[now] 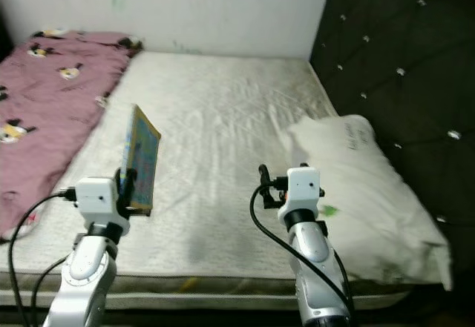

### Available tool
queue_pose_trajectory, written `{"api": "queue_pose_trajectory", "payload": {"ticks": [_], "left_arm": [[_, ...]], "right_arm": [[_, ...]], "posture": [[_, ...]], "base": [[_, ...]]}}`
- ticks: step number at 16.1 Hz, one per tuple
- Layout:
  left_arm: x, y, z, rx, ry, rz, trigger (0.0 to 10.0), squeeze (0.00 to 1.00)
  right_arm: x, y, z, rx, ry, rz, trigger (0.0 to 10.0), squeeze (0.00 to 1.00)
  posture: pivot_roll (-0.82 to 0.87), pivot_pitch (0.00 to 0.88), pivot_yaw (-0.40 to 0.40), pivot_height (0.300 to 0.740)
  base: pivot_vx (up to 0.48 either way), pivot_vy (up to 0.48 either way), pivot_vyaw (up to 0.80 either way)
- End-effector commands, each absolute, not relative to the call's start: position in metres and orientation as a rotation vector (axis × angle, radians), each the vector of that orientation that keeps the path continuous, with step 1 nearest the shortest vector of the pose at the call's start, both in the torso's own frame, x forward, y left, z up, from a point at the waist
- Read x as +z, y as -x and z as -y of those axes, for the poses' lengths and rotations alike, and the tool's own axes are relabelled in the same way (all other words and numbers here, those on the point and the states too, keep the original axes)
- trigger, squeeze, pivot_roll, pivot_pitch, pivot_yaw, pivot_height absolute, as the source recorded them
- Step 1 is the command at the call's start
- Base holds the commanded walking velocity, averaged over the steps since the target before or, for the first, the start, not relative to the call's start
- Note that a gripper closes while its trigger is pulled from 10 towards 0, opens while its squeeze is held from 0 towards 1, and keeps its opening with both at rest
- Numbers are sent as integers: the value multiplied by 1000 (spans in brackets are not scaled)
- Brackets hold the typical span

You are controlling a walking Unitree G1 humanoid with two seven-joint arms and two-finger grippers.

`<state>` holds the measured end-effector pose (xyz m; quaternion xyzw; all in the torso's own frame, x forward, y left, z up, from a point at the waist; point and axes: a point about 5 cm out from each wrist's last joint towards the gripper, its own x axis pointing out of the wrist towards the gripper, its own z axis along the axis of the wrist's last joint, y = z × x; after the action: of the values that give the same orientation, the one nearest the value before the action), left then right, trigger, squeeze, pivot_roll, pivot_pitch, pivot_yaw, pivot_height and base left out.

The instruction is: Clean up the room

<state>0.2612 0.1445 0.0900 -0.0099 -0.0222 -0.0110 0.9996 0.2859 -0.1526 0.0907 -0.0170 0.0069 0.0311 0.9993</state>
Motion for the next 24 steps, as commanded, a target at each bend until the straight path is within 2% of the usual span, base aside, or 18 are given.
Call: {"api": "queue_pose_trajectory", "payload": {"ticks": [1,5,12,16,19,24], "left_arm": [[101,-264,-138,-50,19,97,10000,0],[102,-265,-137,-58,21,101,10000,0],[102,-265,-138,-21,43,105,10000,0],[102,-265,-140,-18,64,103,10000,0],[104,-264,-135,-71,75,118,10000,0],[104,-264,-135,-83,76,117,10000,0]], "right_arm": [[96,-288,157,50,36,6,10000,0],[97,-289,155,52,32,8,10000,0],[94,-289,154,64,30,-3,10000,0],[95,-290,151,76,29,1,10000,0],[96,-290,153,76,37,3,10000,0],[95,-290,152,76,40,3,10000,0]], "posture": [[-42,1,-22,740],[-41,1,-22,740],[-29,0,-34,740],[-28,0,-37,740],[-36,1,-36,740],[-35,3,-32,740]], "base": [[0,-304,0],[0,-289,0],[0,0,0],[0,0,-623],[0,0,0],[266,0,0]]}}
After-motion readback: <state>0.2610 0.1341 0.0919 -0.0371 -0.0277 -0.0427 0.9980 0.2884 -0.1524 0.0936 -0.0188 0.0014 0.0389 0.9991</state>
